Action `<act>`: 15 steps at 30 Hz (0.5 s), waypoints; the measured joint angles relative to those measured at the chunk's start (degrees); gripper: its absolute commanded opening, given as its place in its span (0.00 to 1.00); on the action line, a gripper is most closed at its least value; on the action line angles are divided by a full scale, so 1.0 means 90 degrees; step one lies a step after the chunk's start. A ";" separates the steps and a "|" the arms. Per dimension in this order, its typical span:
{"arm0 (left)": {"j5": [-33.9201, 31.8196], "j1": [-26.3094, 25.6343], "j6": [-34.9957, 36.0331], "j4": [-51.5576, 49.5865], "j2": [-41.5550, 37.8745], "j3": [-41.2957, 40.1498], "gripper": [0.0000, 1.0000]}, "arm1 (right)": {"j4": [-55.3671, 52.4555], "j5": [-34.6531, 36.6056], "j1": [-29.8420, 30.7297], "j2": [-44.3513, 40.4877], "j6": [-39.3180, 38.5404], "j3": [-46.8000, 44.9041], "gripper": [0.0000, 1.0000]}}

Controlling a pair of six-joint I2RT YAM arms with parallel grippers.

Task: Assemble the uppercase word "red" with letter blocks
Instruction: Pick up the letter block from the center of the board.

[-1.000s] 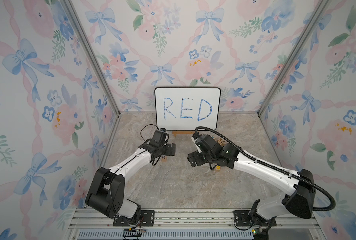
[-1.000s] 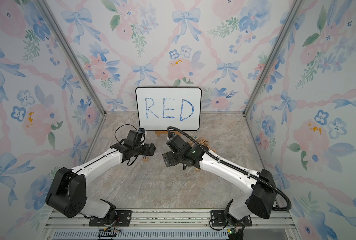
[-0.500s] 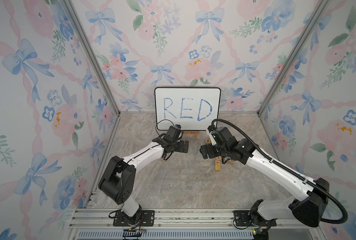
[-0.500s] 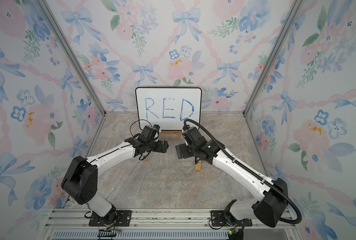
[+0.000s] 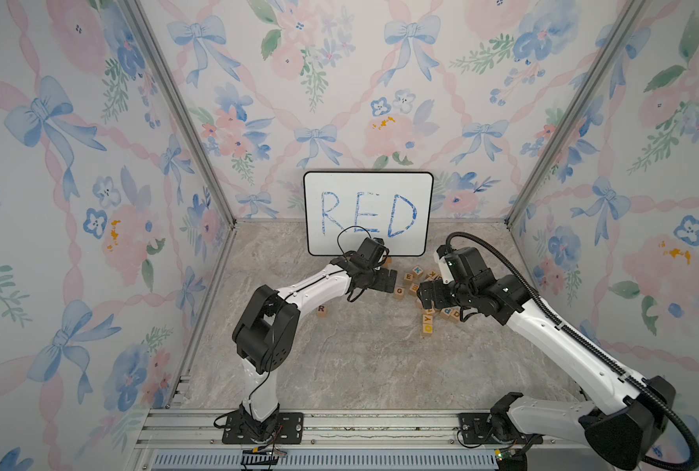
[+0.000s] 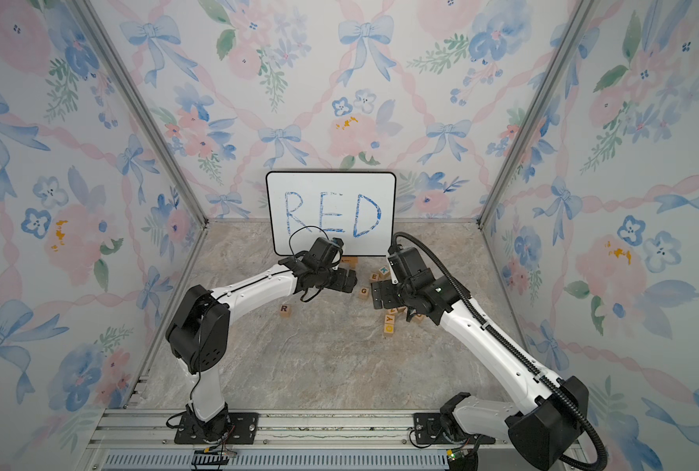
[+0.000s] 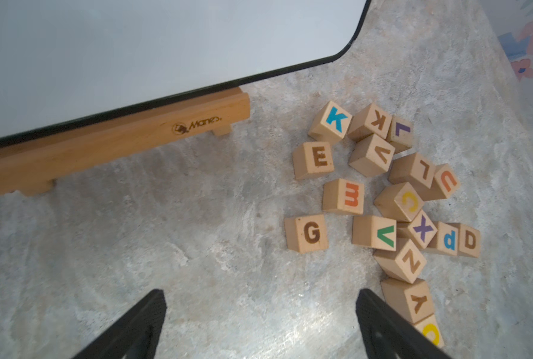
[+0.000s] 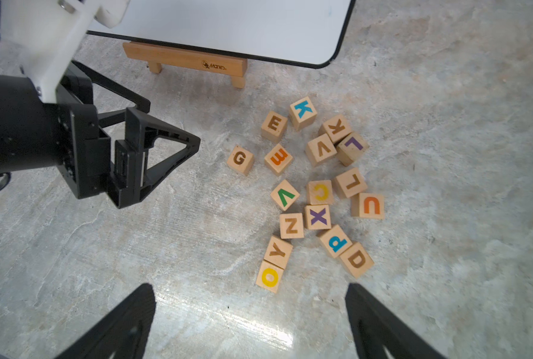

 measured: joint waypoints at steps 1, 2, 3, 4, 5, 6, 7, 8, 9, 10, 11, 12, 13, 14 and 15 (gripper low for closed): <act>-0.0002 -0.0017 0.0000 -0.0049 0.0117 0.0158 0.98 | -0.0041 -0.0027 -0.0095 -0.0036 -0.0005 -0.0034 0.97; 0.0000 -0.0046 0.0002 -0.0087 0.0233 0.0306 0.98 | -0.0070 -0.0068 -0.0172 -0.0063 -0.0017 -0.0056 0.97; 0.0000 -0.0066 0.0002 -0.0153 0.0359 0.0476 0.98 | -0.0095 -0.0112 -0.0267 -0.0087 -0.0029 -0.0085 0.97; 0.0002 -0.0092 0.0002 -0.0204 0.0491 0.0644 0.98 | -0.0119 -0.0160 -0.0364 -0.0112 -0.0036 -0.0121 0.97; 0.0002 -0.0102 0.0005 -0.0243 0.0583 0.0765 0.98 | -0.0141 -0.0194 -0.0440 -0.0131 -0.0049 -0.0146 0.97; 0.0005 -0.0121 0.0005 -0.0311 0.0702 0.0920 0.98 | -0.0158 -0.0231 -0.0515 -0.0151 -0.0051 -0.0168 0.97; 0.0012 -0.0136 0.0005 -0.0364 0.0828 0.1088 0.98 | -0.0160 -0.0270 -0.0580 -0.0170 -0.0056 -0.0199 0.97; 0.0019 -0.0146 0.0005 -0.0393 0.0911 0.1190 0.98 | -0.0163 -0.0306 -0.0636 -0.0194 -0.0053 -0.0228 0.97; 0.0022 -0.0153 0.0005 -0.0449 0.1015 0.1326 0.98 | -0.0163 -0.0335 -0.0685 -0.0216 -0.0053 -0.0260 0.97; 0.0024 -0.0160 0.0005 -0.0503 0.1105 0.1443 0.98 | -0.0163 -0.0362 -0.0731 -0.0240 -0.0056 -0.0291 0.97; 0.0024 -0.0165 0.0005 -0.0539 0.1171 0.1535 0.98 | -0.0165 -0.0386 -0.0770 -0.0257 -0.0056 -0.0311 0.97; 0.0024 -0.0172 0.0005 -0.0576 0.1239 0.1634 0.98 | -0.0165 -0.0413 -0.0811 -0.0262 -0.0056 -0.0330 0.97; 0.0022 -0.0177 0.0005 -0.0624 0.1307 0.1727 0.97 | -0.0163 -0.0447 -0.0850 -0.0260 -0.0053 -0.0340 0.97; 0.0019 -0.0182 0.0007 -0.0665 0.1350 0.1800 0.97 | -0.0165 -0.0471 -0.0884 -0.0260 -0.0053 -0.0342 0.97; 0.0015 -0.0182 0.0007 -0.0714 0.1409 0.1885 0.96 | -0.0165 -0.0491 -0.0920 -0.0260 -0.0056 -0.0345 0.97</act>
